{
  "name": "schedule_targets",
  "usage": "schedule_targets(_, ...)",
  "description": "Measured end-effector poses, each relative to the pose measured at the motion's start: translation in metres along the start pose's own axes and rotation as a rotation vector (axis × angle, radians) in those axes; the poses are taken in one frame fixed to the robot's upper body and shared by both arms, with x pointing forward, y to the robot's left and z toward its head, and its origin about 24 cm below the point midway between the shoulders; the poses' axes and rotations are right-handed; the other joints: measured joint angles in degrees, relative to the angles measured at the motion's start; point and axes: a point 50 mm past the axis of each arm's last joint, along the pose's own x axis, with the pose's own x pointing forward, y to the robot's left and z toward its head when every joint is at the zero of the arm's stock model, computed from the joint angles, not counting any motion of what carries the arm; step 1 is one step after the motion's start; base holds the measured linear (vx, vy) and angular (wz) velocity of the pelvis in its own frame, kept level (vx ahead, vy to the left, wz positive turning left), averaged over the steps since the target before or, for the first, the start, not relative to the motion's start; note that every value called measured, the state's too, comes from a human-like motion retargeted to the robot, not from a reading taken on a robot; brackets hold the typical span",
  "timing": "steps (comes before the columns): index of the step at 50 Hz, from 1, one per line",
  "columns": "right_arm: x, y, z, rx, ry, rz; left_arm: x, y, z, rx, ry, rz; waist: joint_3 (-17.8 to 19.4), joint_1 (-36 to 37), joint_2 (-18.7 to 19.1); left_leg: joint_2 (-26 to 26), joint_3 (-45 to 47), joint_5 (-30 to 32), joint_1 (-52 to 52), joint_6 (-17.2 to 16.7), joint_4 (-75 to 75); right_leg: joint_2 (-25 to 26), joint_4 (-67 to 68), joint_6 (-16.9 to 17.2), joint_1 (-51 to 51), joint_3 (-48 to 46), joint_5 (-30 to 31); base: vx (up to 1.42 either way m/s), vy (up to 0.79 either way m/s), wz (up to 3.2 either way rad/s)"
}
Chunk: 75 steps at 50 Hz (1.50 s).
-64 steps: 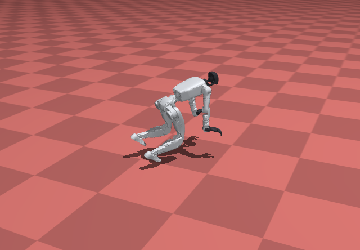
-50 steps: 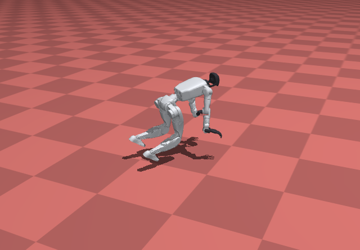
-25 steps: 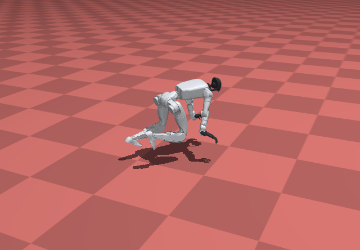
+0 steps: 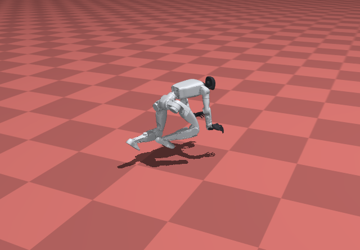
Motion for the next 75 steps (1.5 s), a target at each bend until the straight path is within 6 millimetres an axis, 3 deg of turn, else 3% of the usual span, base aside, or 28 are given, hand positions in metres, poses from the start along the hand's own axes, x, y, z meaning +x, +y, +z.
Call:
schedule_targets(3,0.029,0.005,0.037,0.098,-0.100,-0.011,0.011,0.006,-0.003,0.034,-0.042,-0.021,0.00,1.95,-0.72,1.58,1.56,2.57,1.72,-3.01,5.23,1.05,-0.63,-1.54,0.00,-2.06,0.21,-0.08,0.02,-1.09)
schedule_targets(7,0.053,0.006,0.070,0.175,-0.188,0.007,0.028,0.014,-0.007,0.088,-0.088,-0.054,0.00,2.47,-1.83,0.92,1.50,14.27,0.27,-8.00,9.84,0.85,-2.33,-3.02,0.00,-4.23,0.22,-0.09,0.00,-0.40)
schedule_targets(10,0.062,0.007,0.084,0.204,-0.236,0.045,0.038,0.019,-0.011,0.132,-0.105,-0.084,0.00,1.83,-2.62,0.50,1.81,18.11,-1.88,-8.34,11.83,-0.16,-3.37,-3.66,0.00,-5.10,-0.04,-0.10,0.02,0.08)
schedule_targets(15,0.071,0.007,0.098,0.215,-0.300,0.117,0.054,0.029,-0.018,0.205,-0.119,-0.135,0.00,1.06,-3.70,0.09,2.01,19.25,-4.10,-8.36,13.28,-1.64,-4.69,-4.49,0.00,-6.75,-0.37,-0.08,0.01,0.03)
schedule_targets(27,0.079,0.008,0.110,0.152,-0.393,0.278,0.075,0.062,-0.048,0.376,-0.044,-0.235,0.00,0.61,-4.90,-2.11,2.17,18.93,-0.92,-8.36,8.35,-3.27,-8.08,-5.52,0.00,-11.15,-0.49,-0.06,0.00,-0.21)
schedule_targets(39,0.094,-0.004,0.102,0.028,-0.432,0.278,0.083,0.096,-0.073,0.496,0.054,-0.258,0.00,0.05,-5.06,-2.43,1.82,10.10,6.12,-8.35,-2.00,-6.02,-7.50,-7.27,0.00,-16.45,-1.03,-0.04,-0.02,-0.33)
schedule_targets(45,0.105,-0.020,0.082,-0.079,-0.411,0.229,0.072,0.095,-0.082,0.470,0.125,-0.273,0.00,0.00,-3.74,-4.47,2.68,8.58,9.64,-6.72,-9.96,-9.25,-6.54,-7.00,0.00,-17.63,-0.39,0.00,0.00,0.00)
schedule_targets(57,0.110,-0.040,0.053,-0.262,-0.433,0.164,0.026,0.078,-0.093,0.356,0.242,-0.318,0.00,0.73,0.40,-9.64,7.65,4.61,17.16,-1.04,-19.79,-18.78,0.78,-5.48,0.00,-18.78,2.25,-0.02,0.06,0.02)
schedule_targets(63,0.097,-0.040,0.039,-0.309,-0.462,0.149,0.002,0.073,-0.095,0.317,0.278,-0.291,0.00,0.74,2.09,-12.27,9.65,3.26,20.26,1.33,-21.77,-23.29,5.08,-4.26,0.00,-18.47,3.45,0.00,0.02,0.01)
schedule_targets(70,0.071,-0.033,0.031,-0.296,-0.538,0.127,-0.025,0.080,-0.101,0.313,0.318,-0.208,0.00,0.75,4.77,-12.43,10.51,1.81,24.49,2.64,-22.22,-23.43,9.37,1.52,0.00,-11.26,3.42,0.01,-0.01,-0.08)
schedule_targets(75,0.052,-0.030,0.031,-0.244,-0.597,0.081,-0.036,0.090,-0.105,0.329,0.330,-0.110,-0.80,0.84,4.63,-13.61,11.94,1.27,24.92,3.20,-22.44,-23.89,13.47,2.79,0.00,-5.05,5.49,0.04,-0.03,-0.50)
